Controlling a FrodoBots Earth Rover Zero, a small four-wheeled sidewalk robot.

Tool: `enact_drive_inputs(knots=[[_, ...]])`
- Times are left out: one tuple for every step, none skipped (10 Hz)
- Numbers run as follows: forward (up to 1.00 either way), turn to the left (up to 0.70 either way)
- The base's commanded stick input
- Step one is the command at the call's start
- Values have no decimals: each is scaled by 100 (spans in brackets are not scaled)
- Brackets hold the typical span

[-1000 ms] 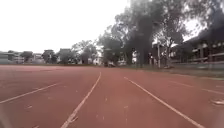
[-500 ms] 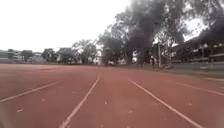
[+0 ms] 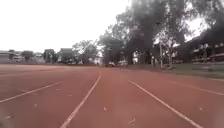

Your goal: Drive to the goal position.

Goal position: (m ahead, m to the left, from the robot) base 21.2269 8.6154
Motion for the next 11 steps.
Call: enact_drive_inputs(knots=[[45,0],[45,0],[45,0],[45,0],[45,0],[45,0],[45,0],[45,0],[45,0],[45,0],[45,0]])
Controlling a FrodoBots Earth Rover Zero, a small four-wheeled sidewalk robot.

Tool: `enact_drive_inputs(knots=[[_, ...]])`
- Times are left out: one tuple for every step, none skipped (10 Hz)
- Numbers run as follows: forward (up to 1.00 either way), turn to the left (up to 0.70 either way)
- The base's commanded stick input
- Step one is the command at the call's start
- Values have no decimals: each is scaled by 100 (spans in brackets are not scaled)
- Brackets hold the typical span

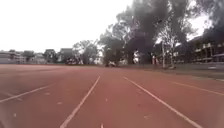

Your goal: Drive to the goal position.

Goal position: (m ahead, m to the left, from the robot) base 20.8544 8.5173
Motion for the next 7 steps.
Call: enact_drive_inputs(knots=[[45,0],[45,0],[45,0],[45,0],[45,0],[45,0],[45,0]])
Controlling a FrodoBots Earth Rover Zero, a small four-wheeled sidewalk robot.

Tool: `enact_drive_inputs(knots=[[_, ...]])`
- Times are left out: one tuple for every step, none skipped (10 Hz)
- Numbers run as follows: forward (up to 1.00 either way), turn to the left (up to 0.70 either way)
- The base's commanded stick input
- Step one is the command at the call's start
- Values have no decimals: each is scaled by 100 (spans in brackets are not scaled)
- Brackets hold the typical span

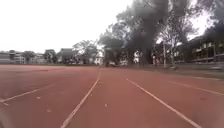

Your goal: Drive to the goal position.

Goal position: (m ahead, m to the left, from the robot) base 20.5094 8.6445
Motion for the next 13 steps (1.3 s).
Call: enact_drive_inputs(knots=[[45,0],[45,0],[45,0],[45,0],[45,0],[45,0],[45,0],[45,0],[45,0],[45,0],[45,0],[45,0],[45,0]])
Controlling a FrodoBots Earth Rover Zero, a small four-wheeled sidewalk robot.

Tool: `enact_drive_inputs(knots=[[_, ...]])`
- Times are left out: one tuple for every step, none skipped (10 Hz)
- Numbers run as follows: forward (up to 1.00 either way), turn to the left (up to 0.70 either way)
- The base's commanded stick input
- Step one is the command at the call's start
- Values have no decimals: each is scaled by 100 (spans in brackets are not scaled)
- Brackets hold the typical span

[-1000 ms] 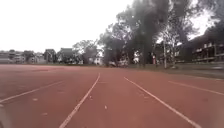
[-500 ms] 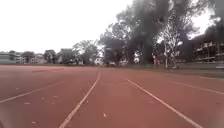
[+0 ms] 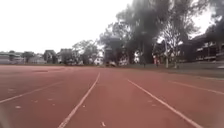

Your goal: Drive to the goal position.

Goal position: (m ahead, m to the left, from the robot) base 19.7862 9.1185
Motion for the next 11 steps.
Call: enact_drive_inputs(knots=[[45,0],[45,0],[45,0],[45,0],[45,0],[45,0],[45,0],[45,0],[45,0],[45,0],[45,0]])
